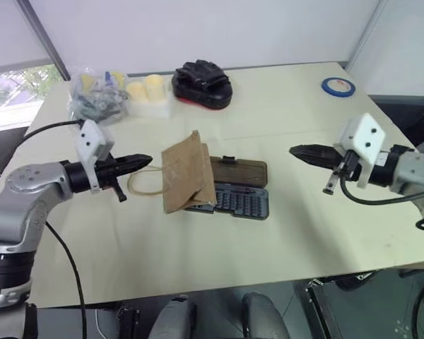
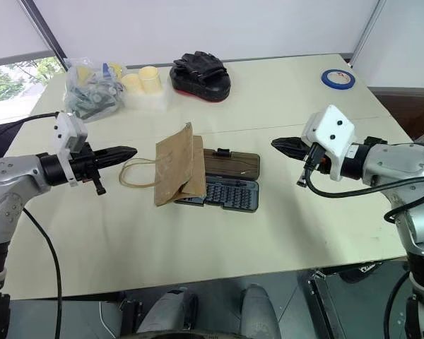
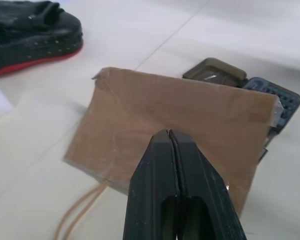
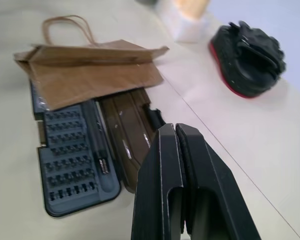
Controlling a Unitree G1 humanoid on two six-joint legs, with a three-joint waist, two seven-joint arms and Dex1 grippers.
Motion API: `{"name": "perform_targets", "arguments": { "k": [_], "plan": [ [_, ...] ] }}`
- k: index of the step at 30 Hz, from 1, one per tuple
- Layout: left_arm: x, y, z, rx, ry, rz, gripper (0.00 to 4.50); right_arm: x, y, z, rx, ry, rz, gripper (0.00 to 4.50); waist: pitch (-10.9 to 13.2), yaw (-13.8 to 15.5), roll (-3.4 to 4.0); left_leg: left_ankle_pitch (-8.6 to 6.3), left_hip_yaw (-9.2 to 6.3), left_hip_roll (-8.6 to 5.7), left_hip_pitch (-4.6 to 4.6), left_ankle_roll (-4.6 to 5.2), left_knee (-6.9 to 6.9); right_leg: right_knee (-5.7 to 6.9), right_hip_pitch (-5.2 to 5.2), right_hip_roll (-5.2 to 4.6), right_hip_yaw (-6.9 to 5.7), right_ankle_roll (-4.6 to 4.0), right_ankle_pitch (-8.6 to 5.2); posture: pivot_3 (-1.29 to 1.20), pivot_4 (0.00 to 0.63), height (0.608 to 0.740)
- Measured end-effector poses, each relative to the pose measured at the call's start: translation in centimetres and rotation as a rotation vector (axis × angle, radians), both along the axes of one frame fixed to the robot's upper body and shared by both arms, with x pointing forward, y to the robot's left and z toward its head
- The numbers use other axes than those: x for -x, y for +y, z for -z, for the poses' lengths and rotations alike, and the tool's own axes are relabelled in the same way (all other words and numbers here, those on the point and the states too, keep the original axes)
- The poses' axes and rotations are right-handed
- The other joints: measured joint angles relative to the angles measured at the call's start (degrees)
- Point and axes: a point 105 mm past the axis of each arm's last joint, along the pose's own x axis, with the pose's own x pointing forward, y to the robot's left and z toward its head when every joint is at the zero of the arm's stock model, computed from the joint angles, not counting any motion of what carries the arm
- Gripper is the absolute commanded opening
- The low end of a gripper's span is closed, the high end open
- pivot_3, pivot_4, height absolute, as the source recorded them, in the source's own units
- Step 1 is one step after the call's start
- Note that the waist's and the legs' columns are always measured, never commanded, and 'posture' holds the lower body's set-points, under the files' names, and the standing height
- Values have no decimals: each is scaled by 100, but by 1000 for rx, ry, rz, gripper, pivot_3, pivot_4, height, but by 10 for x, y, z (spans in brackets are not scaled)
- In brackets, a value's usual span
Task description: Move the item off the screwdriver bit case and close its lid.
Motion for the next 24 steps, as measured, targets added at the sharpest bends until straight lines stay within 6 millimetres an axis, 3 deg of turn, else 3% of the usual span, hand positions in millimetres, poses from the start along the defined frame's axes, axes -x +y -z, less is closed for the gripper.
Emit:
{"name": "perform_targets", "arguments": {
  "k": [24],
  "plan": [
    [5,-9,1,11,52,37,0,1,5,5,-4,7,-7,37,9,-52,-10,1,-4,2,-1,-2,0,2,-4,0,2,0,0,0,150,740]
  ]
}}
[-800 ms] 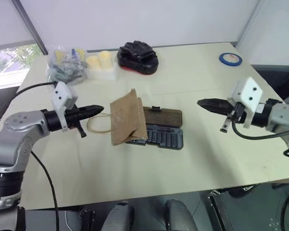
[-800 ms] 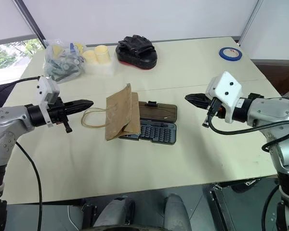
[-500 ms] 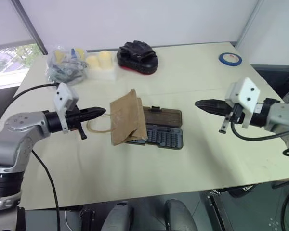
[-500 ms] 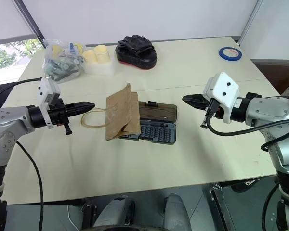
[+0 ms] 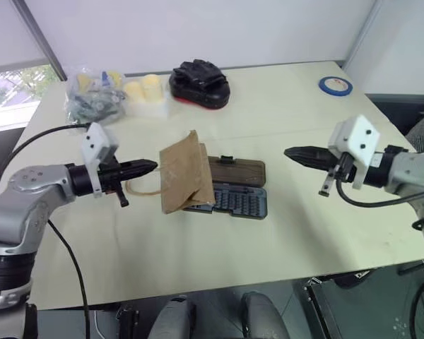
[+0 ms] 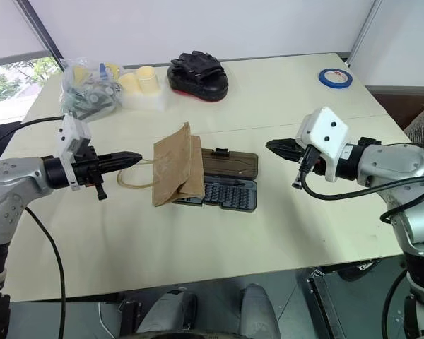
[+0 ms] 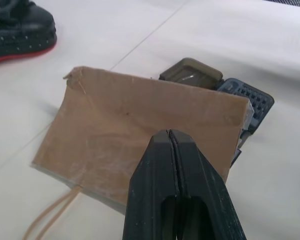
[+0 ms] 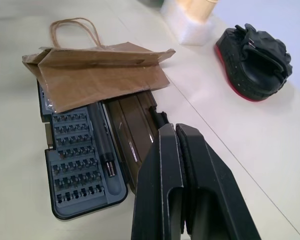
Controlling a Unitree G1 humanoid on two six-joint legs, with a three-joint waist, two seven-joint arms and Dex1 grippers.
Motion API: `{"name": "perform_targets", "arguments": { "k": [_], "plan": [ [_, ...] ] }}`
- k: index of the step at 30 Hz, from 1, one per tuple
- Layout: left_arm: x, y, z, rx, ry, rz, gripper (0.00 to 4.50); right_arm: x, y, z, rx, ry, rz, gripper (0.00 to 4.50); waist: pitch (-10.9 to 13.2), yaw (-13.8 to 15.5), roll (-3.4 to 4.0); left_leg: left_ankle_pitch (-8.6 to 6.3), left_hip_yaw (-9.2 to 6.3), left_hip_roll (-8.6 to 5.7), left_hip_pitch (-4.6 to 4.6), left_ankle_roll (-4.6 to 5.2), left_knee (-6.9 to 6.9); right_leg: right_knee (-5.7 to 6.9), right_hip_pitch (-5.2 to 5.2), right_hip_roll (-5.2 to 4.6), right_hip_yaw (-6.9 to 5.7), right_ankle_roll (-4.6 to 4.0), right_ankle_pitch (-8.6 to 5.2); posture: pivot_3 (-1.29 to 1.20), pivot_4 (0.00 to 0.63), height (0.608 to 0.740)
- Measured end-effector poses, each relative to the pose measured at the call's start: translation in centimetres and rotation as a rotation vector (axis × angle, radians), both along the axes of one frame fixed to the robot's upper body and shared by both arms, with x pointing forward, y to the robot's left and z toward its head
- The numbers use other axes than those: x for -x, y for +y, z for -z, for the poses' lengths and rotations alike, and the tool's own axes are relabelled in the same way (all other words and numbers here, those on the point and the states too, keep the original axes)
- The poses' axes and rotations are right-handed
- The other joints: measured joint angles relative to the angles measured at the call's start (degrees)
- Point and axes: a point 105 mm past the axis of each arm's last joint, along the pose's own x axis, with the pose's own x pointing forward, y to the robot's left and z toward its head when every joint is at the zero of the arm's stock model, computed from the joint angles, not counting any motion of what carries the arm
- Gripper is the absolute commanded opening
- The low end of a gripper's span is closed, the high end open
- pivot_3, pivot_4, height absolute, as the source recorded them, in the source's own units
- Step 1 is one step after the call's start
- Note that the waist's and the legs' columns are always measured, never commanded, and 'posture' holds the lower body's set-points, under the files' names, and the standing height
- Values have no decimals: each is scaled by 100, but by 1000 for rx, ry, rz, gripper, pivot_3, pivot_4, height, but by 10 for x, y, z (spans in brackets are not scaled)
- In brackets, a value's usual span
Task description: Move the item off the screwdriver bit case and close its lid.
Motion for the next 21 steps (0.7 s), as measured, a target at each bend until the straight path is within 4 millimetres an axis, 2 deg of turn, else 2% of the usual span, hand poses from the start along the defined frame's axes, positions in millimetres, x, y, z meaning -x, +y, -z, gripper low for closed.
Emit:
{"name": "perform_targets", "arguments": {
  "k": [7,10,16,17,21],
  "plan": [
    [-4,-9,-10,-2,-29,25,0,-1,2,6,7,14,-2,37,2,5,-3,2,1,0,0,-3,1,1,0,0,0,0,0,0,150,740],
    [-6,-17,-11,3,-34,51,838,-1,2,6,6,7,6,0,2,2,-3,3,1,-1,0,-4,1,1,0,0,1,0,0,0,150,740],
    [-4,-53,-3,-46,-22,213,3805,-3,3,7,0,-6,17,0,4,-6,-6,5,4,-3,-1,-8,2,1,0,0,1,0,0,0,150,740],
    [-5,-59,-3,-51,-27,241,4467,-4,3,7,1,-8,21,0,4,-6,-7,5,7,-3,-2,-8,2,1,-1,1,1,0,0,0,150,740],
    [-7,-70,-9,-76,-62,293,4467,-4,2,7,3,-12,27,0,4,-6,-7,5,9,-3,-2,-8,3,1,-1,0,1,0,0,0,150,740]
  ]
}}
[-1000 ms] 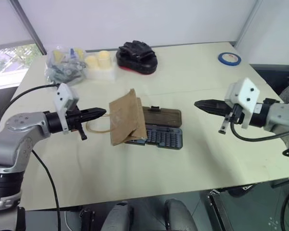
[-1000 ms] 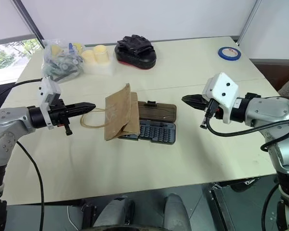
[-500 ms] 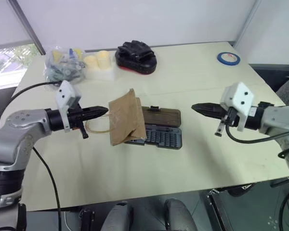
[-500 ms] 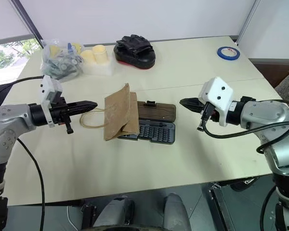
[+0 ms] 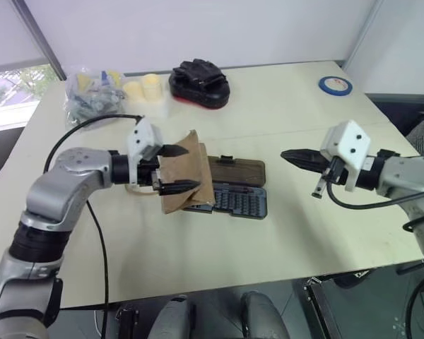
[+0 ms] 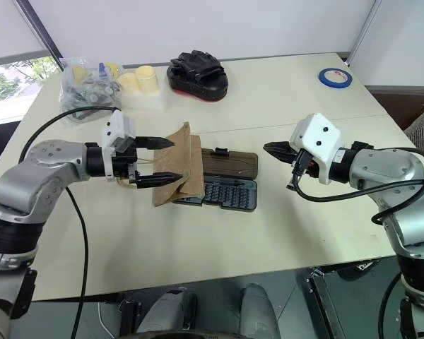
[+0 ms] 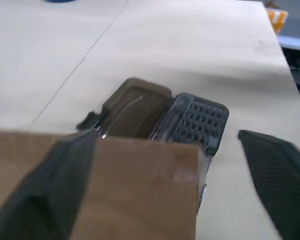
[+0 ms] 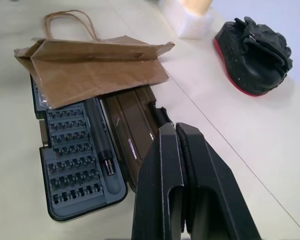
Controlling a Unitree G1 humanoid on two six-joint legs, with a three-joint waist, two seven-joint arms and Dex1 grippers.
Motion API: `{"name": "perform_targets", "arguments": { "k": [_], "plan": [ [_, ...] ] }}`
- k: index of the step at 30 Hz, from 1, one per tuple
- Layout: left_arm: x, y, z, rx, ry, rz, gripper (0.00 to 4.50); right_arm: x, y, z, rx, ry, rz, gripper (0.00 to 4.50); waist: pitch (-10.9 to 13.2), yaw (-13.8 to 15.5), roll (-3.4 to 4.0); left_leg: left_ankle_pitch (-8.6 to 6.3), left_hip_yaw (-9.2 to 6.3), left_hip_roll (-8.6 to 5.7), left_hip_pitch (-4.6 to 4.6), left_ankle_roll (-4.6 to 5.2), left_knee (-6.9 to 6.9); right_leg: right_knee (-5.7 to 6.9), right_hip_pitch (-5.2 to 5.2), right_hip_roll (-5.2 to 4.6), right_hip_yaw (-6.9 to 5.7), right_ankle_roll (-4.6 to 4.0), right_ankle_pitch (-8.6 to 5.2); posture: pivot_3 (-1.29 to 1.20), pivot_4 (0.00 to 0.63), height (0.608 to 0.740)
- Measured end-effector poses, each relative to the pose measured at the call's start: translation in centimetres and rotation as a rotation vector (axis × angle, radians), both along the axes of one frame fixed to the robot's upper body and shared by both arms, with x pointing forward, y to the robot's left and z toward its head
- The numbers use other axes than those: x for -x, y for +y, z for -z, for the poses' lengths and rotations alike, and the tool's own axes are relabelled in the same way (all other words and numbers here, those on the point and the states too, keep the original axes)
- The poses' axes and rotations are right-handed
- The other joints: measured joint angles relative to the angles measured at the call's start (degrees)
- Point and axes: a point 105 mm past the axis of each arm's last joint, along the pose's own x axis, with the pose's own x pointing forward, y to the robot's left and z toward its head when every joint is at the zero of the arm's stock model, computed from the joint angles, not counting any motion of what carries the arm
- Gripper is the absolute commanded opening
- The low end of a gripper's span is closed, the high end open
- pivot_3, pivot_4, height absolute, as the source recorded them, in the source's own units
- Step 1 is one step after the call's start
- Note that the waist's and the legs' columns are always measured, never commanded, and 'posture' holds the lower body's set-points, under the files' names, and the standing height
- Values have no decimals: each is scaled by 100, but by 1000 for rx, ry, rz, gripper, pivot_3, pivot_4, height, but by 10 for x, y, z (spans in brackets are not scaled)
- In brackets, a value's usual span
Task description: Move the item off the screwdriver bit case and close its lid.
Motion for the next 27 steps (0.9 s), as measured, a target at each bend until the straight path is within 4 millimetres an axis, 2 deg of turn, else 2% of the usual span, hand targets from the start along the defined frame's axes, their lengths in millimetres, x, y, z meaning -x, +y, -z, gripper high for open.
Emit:
{"name": "perform_targets", "arguments": {
  "k": [4,9,14,20,27],
  "plan": [
    [1,-10,-1,1,-3,41,4467,1,2,-2,2,-18,2,0,0,0,0,0,0,0,0,0,0,0,0,0,0,0,0,0,150,740],
    [-5,-18,8,-46,-25,17,4467,3,5,-2,-5,-29,5,0,1,3,-2,0,0,-1,-1,0,2,1,0,0,0,0,0,0,150,740],
    [-9,-21,24,-125,-65,-37,4467,4,5,4,-16,-19,15,0,1,2,-2,2,-1,-1,-1,-3,3,2,0,0,0,0,0,0,150,740],
    [-9,-21,53,-197,-61,-120,4467,5,7,5,-26,-22,19,0,1,11,-2,1,-1,-1,-2,-2,4,2,0,0,0,0,0,0,150,740],
    [-17,-22,66,-191,-79,-244,4467,6,9,5,-26,-21,18,0,2,20,-3,1,-2,-2,-2,-2,7,3,0,0,0,0,0,0,150,740]
  ]
}}
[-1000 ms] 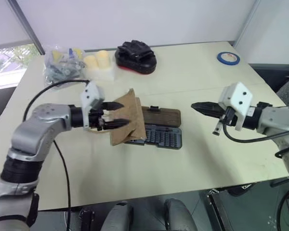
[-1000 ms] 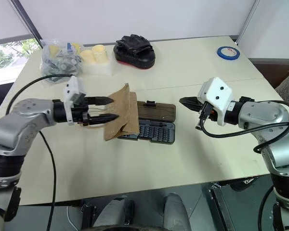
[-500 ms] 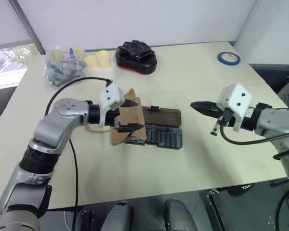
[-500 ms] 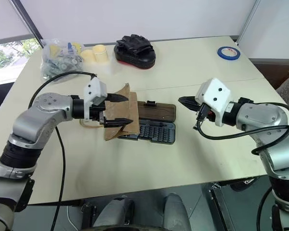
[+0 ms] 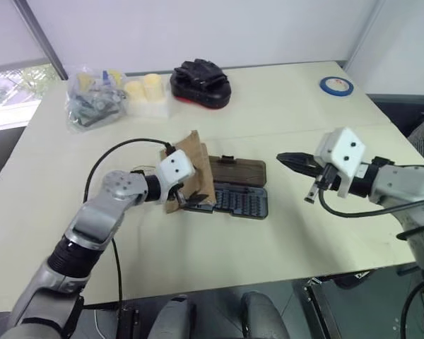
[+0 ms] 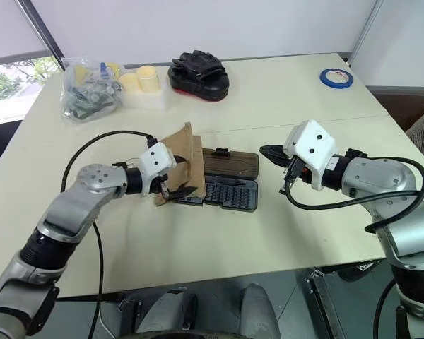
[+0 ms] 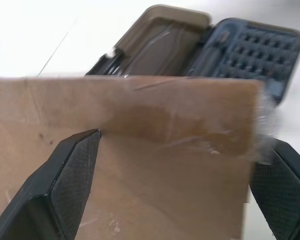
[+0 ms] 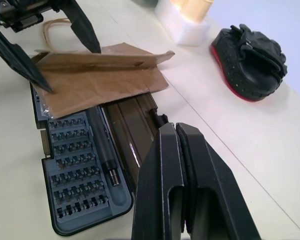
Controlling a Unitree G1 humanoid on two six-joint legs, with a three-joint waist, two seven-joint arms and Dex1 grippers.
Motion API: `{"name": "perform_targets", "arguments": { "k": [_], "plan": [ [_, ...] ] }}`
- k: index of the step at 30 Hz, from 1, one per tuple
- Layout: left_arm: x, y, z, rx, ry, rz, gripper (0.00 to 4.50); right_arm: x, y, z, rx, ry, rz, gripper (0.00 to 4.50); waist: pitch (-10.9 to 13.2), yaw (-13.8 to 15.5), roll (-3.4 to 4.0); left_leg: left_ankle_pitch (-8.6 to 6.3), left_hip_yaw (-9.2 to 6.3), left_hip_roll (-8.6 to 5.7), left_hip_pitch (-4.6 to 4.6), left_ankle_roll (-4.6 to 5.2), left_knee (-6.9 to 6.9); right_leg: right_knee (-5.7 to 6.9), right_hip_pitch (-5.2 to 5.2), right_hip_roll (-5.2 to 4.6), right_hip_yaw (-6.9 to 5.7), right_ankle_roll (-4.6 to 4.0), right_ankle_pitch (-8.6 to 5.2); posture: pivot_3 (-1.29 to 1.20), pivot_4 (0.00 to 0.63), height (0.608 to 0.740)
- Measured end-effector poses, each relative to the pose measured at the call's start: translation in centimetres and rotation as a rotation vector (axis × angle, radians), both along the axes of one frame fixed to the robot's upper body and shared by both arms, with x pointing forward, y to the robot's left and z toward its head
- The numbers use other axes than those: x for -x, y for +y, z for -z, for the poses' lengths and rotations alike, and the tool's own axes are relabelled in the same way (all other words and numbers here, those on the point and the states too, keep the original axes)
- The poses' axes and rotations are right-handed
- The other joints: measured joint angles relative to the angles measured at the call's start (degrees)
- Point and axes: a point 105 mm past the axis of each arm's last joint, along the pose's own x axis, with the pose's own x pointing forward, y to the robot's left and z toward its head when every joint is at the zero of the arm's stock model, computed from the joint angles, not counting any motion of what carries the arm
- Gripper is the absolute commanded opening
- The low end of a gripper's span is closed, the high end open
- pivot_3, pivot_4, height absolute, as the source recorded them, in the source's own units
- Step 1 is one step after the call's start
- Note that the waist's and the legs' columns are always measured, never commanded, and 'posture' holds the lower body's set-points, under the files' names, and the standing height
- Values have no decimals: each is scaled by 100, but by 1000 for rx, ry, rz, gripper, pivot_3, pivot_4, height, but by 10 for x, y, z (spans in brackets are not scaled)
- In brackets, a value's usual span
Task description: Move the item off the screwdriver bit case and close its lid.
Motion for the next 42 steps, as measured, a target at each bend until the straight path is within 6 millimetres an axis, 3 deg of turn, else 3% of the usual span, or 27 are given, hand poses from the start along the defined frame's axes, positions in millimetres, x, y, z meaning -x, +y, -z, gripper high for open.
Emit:
{"name": "perform_targets", "arguments": {
  "k": [2,5,12,13,20,24,27,32,34,42],
  "plan": [
    [-1,-4,2,28,-1,-19,4467,0,0,0,1,2,0,0,0,-4,0,0,0,0,0,0,0,-1,0,0,1,0,0,0,150,740],
    [-4,-8,10,60,10,-60,3649,0,0,0,1,4,2,0,0,-4,0,0,0,0,1,-1,0,1,0,0,0,0,0,0,150,740],
    [-11,-3,15,62,-14,-119,264,0,0,0,1,4,4,0,0,-3,0,1,0,0,2,-1,1,1,0,0,1,0,0,0,150,740],
    [-12,0,17,59,-14,-136,63,0,0,0,2,4,5,0,0,-3,0,1,-1,0,2,-1,1,2,0,0,1,0,0,0,150,740],
    [-21,27,23,72,-52,-322,63,0,0,0,-2,-1,10,0,0,-8,0,1,-3,1,3,-1,0,2,0,0,1,0,0,0,150,740],
    [-28,69,25,84,-106,-546,63,0,3,2,-2,4,-1,0,0,-23,0,1,-5,3,7,-1,-3,3,-1,1,1,0,0,0,150,740],
    [-24,126,25,105,-179,-828,63,0,11,7,-12,18,-37,0,0,-29,0,1,-4,4,6,-2,-4,4,-5,0,4,0,0,0,150,740],
    [3,191,42,97,-204,-1140,63,-5,20,7,-15,19,-79,0,-1,-1,-1,1,-2,1,6,-2,-2,2,-4,-4,7,0,0,0,150,740],
    [25,215,56,87,-194,-1274,63,-9,25,7,-21,20,-109,0,-1,-11,-1,1,-2,1,6,-2,-2,2,-4,-4,7,0,0,0,150,740],
    [67,266,65,51,-224,-1540,63,-18,38,9,-22,31,-179,0,-1,-9,-2,0,-3,3,7,-2,-3,3,-5,-4,6,0,0,0,150,740]
  ]
}}
